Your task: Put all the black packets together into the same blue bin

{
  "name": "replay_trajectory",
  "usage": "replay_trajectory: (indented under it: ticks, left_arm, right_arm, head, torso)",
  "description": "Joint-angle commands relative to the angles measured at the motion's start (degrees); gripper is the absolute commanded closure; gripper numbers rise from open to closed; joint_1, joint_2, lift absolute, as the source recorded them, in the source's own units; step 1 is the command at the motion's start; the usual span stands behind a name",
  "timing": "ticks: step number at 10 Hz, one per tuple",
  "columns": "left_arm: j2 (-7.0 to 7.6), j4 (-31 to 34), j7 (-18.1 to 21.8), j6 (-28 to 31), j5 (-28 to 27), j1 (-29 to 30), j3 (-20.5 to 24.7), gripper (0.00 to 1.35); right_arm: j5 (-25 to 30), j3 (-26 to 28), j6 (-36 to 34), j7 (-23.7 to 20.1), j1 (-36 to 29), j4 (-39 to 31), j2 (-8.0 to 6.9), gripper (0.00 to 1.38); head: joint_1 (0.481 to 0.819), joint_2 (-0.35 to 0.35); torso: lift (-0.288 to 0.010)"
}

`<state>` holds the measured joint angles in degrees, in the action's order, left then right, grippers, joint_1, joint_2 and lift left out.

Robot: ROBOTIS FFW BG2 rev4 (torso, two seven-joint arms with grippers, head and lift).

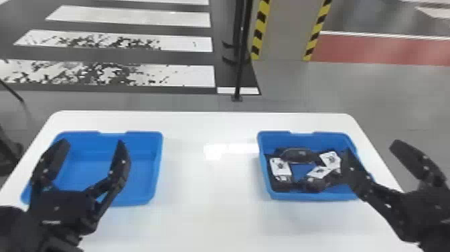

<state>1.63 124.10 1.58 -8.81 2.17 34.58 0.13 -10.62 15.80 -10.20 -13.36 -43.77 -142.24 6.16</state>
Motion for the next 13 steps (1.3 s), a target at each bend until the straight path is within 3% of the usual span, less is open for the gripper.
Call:
replay_trajectory:
  ticks: [1, 13]
  left_arm:
    - [-0.05, 0.1, 0.0, -0.3, 0.3, 0.1, 0.2, 0.18]
    - [-0.14, 0.1, 0.1, -1.0, 0.8, -0.1, 0.0, 0.18]
  right_arm:
    - [0.0, -0.3, 0.1, 0.0, -0.1, -0.4, 0.08, 0.21]
    - [0.0, -1.1, 0.6, 0.0, 0.3, -0.4, 0.34, 0.21]
  head:
    - [0.695, -0.085]
    - [0.695, -0.071]
  torso:
    - [-0.110]
    - [-0.110]
